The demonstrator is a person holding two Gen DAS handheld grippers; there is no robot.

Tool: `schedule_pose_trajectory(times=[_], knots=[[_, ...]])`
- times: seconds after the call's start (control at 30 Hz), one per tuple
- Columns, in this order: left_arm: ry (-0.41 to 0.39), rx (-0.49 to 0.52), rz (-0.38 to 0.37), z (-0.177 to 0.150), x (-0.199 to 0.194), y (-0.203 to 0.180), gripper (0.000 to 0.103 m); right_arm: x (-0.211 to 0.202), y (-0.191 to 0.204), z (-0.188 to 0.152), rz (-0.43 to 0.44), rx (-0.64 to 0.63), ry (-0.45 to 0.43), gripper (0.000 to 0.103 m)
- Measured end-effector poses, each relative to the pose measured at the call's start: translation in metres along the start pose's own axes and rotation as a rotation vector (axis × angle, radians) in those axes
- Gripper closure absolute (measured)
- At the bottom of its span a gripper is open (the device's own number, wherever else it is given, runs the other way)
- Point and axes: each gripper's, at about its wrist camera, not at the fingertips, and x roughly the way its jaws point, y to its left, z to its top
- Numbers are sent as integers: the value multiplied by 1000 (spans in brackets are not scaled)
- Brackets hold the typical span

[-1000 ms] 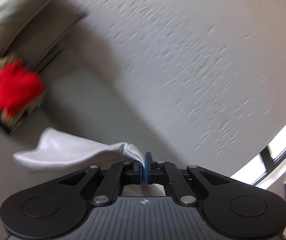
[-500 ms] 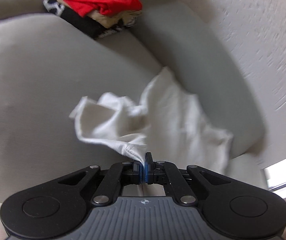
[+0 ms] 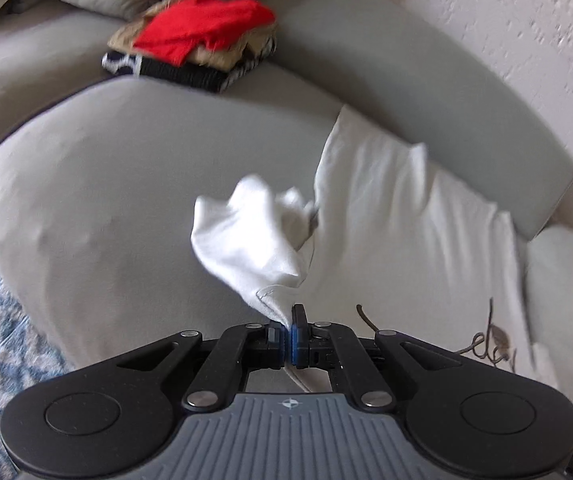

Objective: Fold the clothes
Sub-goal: 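Lift the sweatshirt high with both grippers and shake it out, then lay the sweatshirt flat on the sofa and open both grippers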

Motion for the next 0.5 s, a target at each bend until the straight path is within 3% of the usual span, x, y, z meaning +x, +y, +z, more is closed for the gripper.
schedule_pose_trajectory(times=[0.1,0.13,0.2,0.27,0.4,0.5], knots=[[40,60,35,-11,8,-3,97,-2,-4,-3,17,-6,30,99],[62,76,49,-14,9,-3,94,-3,-6,-4,22,-7,39,86],[81,106,79,-18,1,-3,87,-15,-10,-4,35,-1,55,80],[64,154,95,-25,-18,-6,66,-34,-10,-11,61,-17,62,75],[53,298,4,-50,-53,-21,61,-54,0,-39,201,-127,121,67],[135,422,-72,-83,-54,-42,61,-40,17,-65,304,-204,179,61]])
